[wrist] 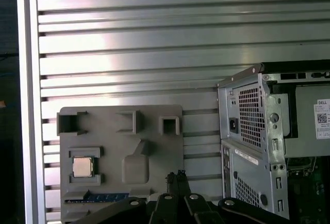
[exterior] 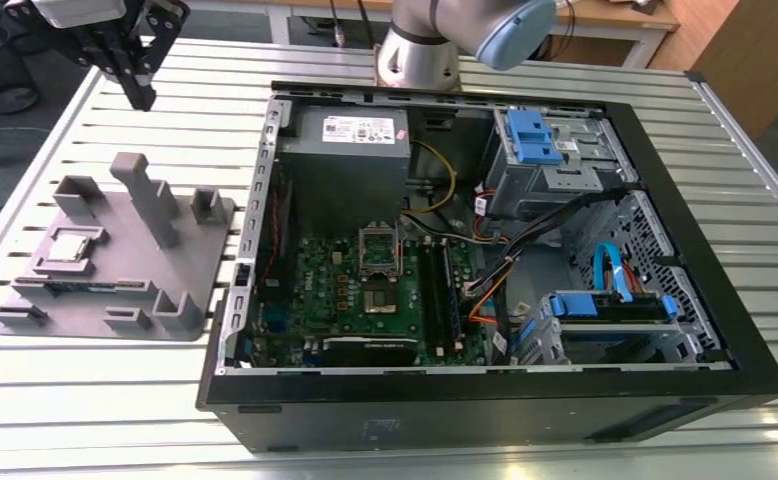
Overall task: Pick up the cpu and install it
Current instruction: 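Reach for the cpu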
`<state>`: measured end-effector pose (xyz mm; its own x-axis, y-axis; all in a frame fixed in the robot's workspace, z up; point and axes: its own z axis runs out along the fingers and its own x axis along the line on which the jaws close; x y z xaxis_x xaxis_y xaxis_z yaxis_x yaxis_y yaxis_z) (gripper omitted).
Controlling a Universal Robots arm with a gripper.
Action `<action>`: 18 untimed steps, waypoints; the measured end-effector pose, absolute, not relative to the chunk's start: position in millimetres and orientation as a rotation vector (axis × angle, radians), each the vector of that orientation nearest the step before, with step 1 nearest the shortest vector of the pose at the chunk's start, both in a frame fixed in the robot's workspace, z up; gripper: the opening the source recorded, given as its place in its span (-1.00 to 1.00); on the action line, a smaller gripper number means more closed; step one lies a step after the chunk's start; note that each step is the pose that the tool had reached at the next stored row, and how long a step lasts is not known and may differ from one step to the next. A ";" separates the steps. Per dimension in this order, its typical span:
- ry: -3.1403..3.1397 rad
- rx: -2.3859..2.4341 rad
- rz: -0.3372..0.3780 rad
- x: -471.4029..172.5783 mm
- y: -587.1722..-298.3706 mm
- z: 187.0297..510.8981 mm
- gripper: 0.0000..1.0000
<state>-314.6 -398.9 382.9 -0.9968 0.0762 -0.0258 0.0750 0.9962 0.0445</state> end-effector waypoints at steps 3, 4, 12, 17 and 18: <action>3.111 0.118 0.068 -314.8 -398.9 382.9 -0.79; 3.111 0.118 0.068 -314.9 -398.9 382.9 -0.79; 3.139 0.120 0.067 -314.9 -398.9 382.7 -0.79; 3.168 0.122 0.065 -315.0 -398.9 382.3 -0.79; 3.168 0.122 0.065 -314.9 -399.0 382.4 -0.79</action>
<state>-314.9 -399.0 382.4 -0.9966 0.0762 0.0311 0.0774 0.9962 0.0401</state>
